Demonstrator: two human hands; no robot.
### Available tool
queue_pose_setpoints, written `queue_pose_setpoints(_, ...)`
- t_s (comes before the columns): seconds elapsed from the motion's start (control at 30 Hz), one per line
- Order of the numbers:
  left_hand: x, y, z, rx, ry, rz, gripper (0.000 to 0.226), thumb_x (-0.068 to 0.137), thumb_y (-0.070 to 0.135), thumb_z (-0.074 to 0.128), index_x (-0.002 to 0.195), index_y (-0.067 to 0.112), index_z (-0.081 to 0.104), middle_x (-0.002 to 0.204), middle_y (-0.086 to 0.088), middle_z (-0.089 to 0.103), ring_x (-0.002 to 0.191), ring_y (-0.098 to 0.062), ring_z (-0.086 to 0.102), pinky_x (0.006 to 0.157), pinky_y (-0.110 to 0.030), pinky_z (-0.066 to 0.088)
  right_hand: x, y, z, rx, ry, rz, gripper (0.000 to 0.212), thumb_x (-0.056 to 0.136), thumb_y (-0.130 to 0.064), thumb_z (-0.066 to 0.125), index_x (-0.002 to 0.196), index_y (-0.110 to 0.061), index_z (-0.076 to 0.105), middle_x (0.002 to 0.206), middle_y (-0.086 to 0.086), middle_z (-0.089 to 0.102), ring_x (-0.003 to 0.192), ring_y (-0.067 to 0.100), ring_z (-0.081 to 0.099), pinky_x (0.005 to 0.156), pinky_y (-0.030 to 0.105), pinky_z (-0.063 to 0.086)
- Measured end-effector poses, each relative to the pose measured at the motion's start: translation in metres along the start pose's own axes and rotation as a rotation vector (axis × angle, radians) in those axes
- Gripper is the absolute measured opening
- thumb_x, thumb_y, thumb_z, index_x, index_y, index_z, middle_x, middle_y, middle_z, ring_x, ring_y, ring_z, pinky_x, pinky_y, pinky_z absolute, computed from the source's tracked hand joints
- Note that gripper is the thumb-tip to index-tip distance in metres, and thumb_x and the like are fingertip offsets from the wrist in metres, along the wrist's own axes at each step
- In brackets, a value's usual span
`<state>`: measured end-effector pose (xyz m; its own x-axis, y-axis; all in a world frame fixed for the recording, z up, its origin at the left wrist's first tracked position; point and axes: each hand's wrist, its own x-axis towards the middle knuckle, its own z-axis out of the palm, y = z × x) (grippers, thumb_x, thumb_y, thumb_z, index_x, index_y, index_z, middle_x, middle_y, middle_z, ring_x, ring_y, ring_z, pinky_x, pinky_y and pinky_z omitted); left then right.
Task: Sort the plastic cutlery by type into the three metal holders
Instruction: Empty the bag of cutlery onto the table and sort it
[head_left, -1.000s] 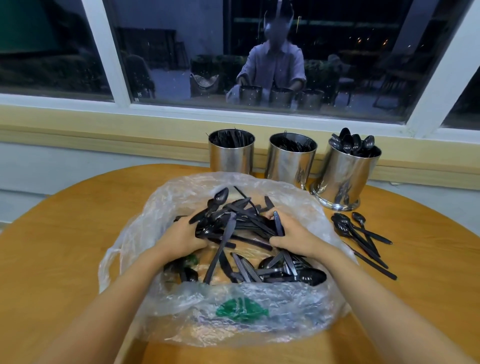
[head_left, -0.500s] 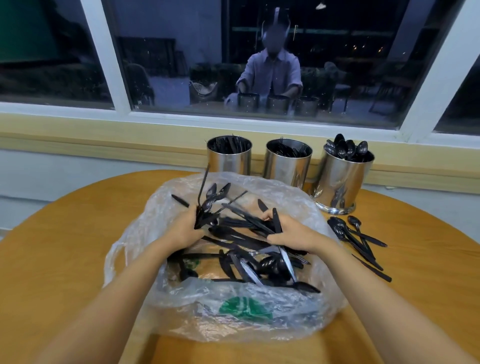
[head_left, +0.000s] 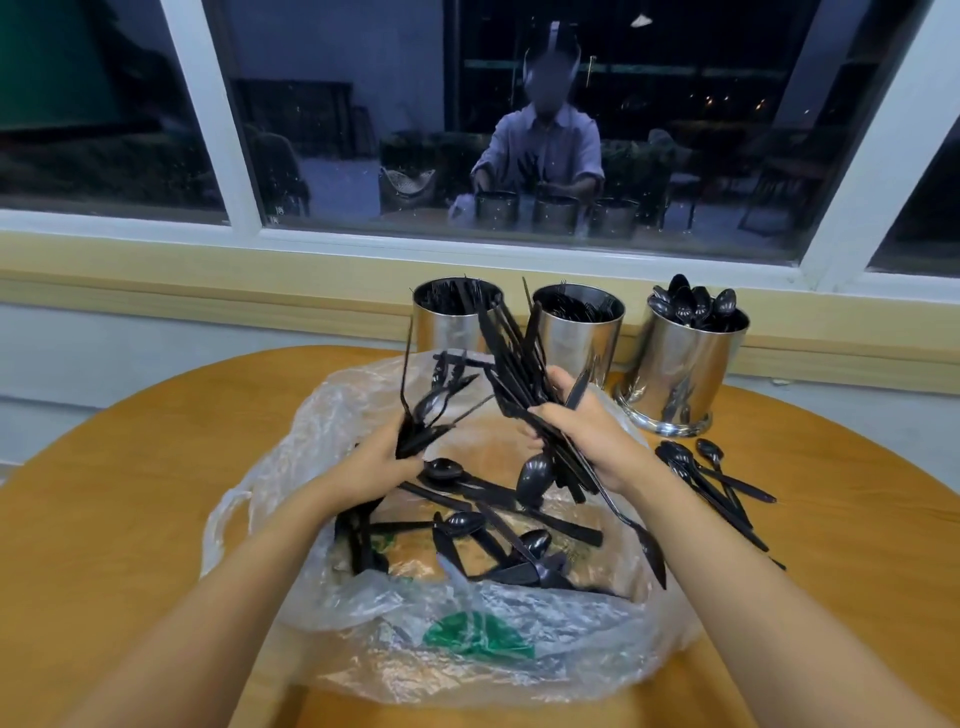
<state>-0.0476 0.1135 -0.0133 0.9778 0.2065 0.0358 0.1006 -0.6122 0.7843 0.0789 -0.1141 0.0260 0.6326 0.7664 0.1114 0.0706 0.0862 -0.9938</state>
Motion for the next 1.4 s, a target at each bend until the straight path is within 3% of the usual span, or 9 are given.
queue_pose_setpoints(0.13, 0.008, 0.018, -0.007, -0.087, 0.094, 0.003, 0.037, 0.092, -0.004, 0.054, 0.115, 0.023, 0.042, 0.091, -0.007, 0.047, 0.08, -0.02, 0.047, 0.073, -0.036, 0.04, 0.01, -0.012, 0.002, 0.078, 0.013, 0.017, 0.032, 0.094, 0.003, 0.049, 0.125, -0.003, 0.047, 0.079, 0.017, 0.046, 0.064, 0.019, 0.045, 0.058, 0.029, 0.04)
queue_pose_setpoints(0.23, 0.018, 0.031, -0.009, -0.054, 0.12, -0.035, 0.047, 0.092, -0.004, 0.052, 0.131, 0.015, 0.035, 0.091, -0.011, 0.047, 0.075, -0.021, 0.046, 0.067, -0.036, 0.038, 0.012, -0.018, -0.003, 0.006, 0.045, 0.029, 0.033, 0.087, -0.005, 0.054, 0.12, -0.008, 0.05, 0.074, 0.01, 0.052, 0.066, 0.018, 0.048, 0.062, 0.031, 0.039)
queue_pose_setpoints(0.4, 0.026, 0.036, -0.014, 0.002, 0.119, -0.082, 0.038, 0.091, -0.002, 0.053, 0.124, 0.009, 0.038, 0.091, -0.009, 0.046, 0.078, -0.023, 0.045, 0.067, -0.035, 0.037, -0.002, -0.031, -0.029, 0.136, 0.143, -0.008, 0.026, 0.098, 0.0, 0.045, 0.122, -0.007, 0.051, 0.068, -0.001, 0.055, 0.061, 0.014, 0.048, 0.059, 0.024, 0.043)
queue_pose_setpoints(0.6, 0.041, 0.094, -0.005, -0.078, 0.146, 0.053, 0.042, 0.095, -0.001, 0.052, 0.13, 0.017, 0.036, 0.101, -0.005, 0.052, 0.088, -0.018, 0.05, 0.068, -0.02, 0.039, -0.019, -0.044, -0.062, 0.165, 0.307, -0.001, 0.021, 0.096, -0.005, 0.051, 0.115, -0.014, 0.056, 0.068, 0.001, 0.057, 0.062, 0.016, 0.052, 0.06, 0.028, 0.041)
queue_pose_setpoints(0.87, 0.078, 0.187, 0.034, -0.237, 0.189, 0.12, 0.027, 0.093, 0.003, 0.054, 0.115, 0.013, 0.041, 0.094, -0.002, 0.053, 0.082, -0.014, 0.05, 0.071, -0.025, 0.042, -0.062, -0.062, -0.108, 0.075, 0.462, 0.029, 0.024, 0.094, -0.005, 0.052, 0.117, -0.01, 0.052, 0.074, 0.008, 0.054, 0.063, 0.017, 0.051, 0.055, 0.029, 0.043)
queue_pose_setpoints(0.97, 0.098, 0.212, 0.071, -0.407, 0.078, 0.007, 0.024, 0.089, 0.005, 0.056, 0.111, 0.008, 0.046, 0.084, -0.004, 0.05, 0.079, -0.019, 0.051, 0.077, -0.034, 0.048, -0.081, -0.058, -0.133, -0.073, 0.533, 0.066, 0.023, 0.091, -0.006, 0.058, 0.113, -0.012, 0.053, 0.07, 0.004, 0.058, 0.061, 0.017, 0.053, 0.056, 0.03, 0.043)
queue_pose_setpoints(1.07, 0.109, 0.231, 0.123, -0.553, -0.079, -0.143, 0.014, 0.085, -0.001, 0.055, 0.089, 0.007, 0.045, 0.074, -0.008, 0.045, 0.065, -0.02, 0.048, 0.057, -0.029, 0.043, -0.105, -0.042, -0.16, -0.215, 0.601, 0.164, 0.027, 0.091, -0.008, 0.058, 0.117, -0.014, 0.051, 0.083, 0.006, 0.063, 0.071, 0.019, 0.06, 0.062, 0.029, 0.045)
queue_pose_setpoints(1.23, 0.109, 0.22, 0.208, -0.639, -0.262, -0.461, 0.021, 0.089, -0.006, 0.052, 0.103, 0.004, 0.04, 0.073, -0.007, 0.041, 0.06, -0.019, 0.042, 0.053, -0.031, 0.04, -0.144, 0.0, -0.198, -0.434, 0.72, 0.355, 0.025, 0.091, -0.006, 0.058, 0.114, -0.01, 0.052, 0.084, 0.0, 0.056, 0.082, 0.02, 0.054, 0.067, 0.031, 0.041)
queue_pose_setpoints(1.4, 0.103, 0.198, 0.258, -0.559, -0.243, -0.583, 0.037, 0.091, 0.003, 0.064, 0.119, 0.003, 0.041, 0.095, -0.017, 0.056, 0.089, -0.028, 0.061, 0.085, -0.042, 0.055, -0.16, 0.043, -0.224, -0.668, 0.695, 0.469, 0.035, 0.087, -0.004, 0.064, 0.118, -0.001, 0.047, 0.101, 0.008, 0.053, 0.095, 0.024, 0.049, 0.071, 0.03, 0.039)
